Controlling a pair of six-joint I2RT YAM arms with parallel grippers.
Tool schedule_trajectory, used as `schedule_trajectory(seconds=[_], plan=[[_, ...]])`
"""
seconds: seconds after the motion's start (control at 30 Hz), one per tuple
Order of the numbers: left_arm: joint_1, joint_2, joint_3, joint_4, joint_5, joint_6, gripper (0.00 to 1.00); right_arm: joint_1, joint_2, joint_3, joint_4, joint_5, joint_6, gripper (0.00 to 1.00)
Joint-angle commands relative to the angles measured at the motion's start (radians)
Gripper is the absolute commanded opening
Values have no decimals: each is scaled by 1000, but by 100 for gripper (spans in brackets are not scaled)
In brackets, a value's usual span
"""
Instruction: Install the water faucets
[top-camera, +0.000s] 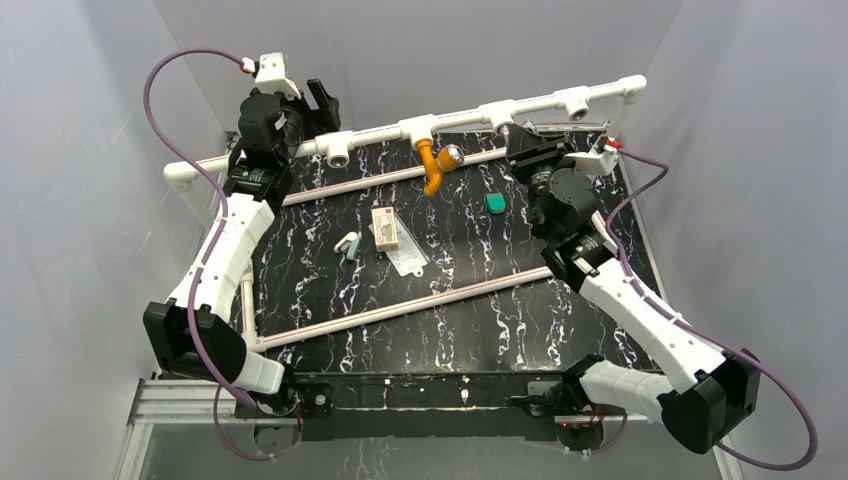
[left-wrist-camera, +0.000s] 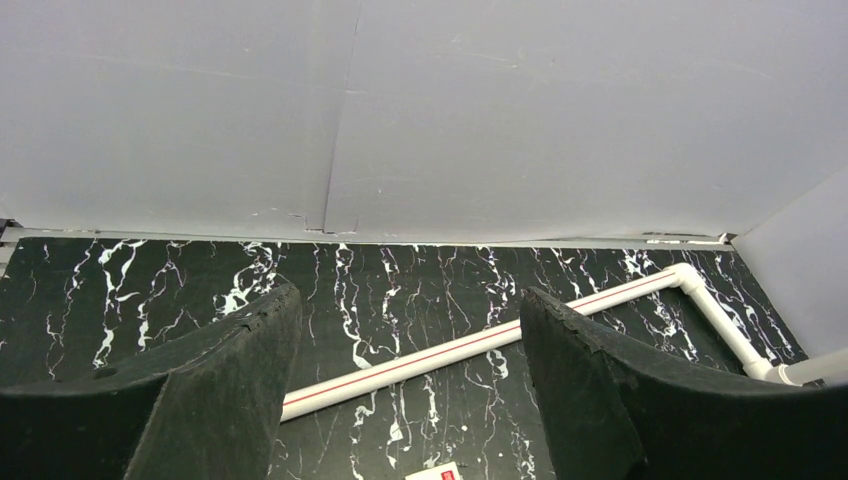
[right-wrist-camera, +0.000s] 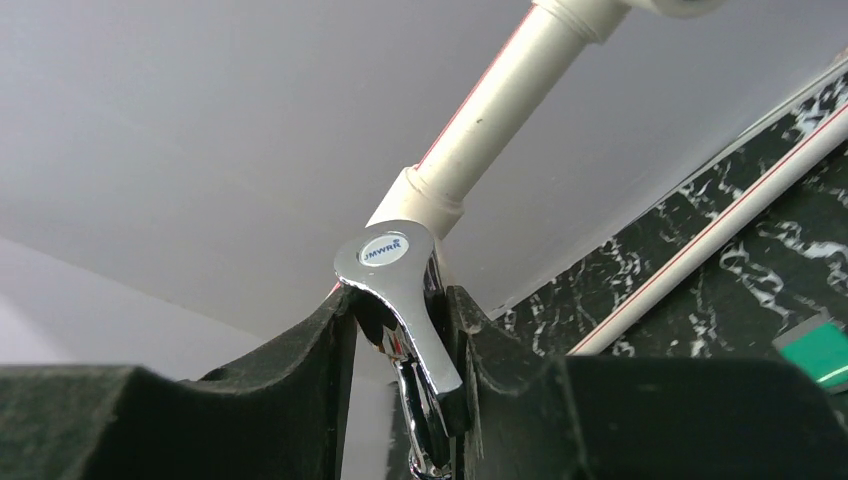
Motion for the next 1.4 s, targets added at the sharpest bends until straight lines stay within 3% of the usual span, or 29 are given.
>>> schedule_trajectory(seconds=[0.0,0.37,0.5,0.53,0.67,0.83,1.17,1.37], plan=[[10,98,-108,-288,11,8,77,-16,-24,39,-201,66,316,1],[10,102,-108,-287,16,5,77,-29,-26,33,-315,26,599,1],[12,101,-108,-287,15,5,77,-29,-46,5,-315,25,613,17],[12,100,-109,-287,15,5,77,-29,-51,-2,-311,22,604,20],[10,100,-108,-287,15,5,77,-29,-63,-20,-251,-1,515,49],[12,98,-109,-287,11,7,77,-29,-98,-51,-178,-30,439,68],[12,103,-107,-290,11,7,77,-29,-188,-95,-98,-139,280,82],[12,107,-108,-290,13,5,77,-29,-206,-6,-289,-197,127,83]])
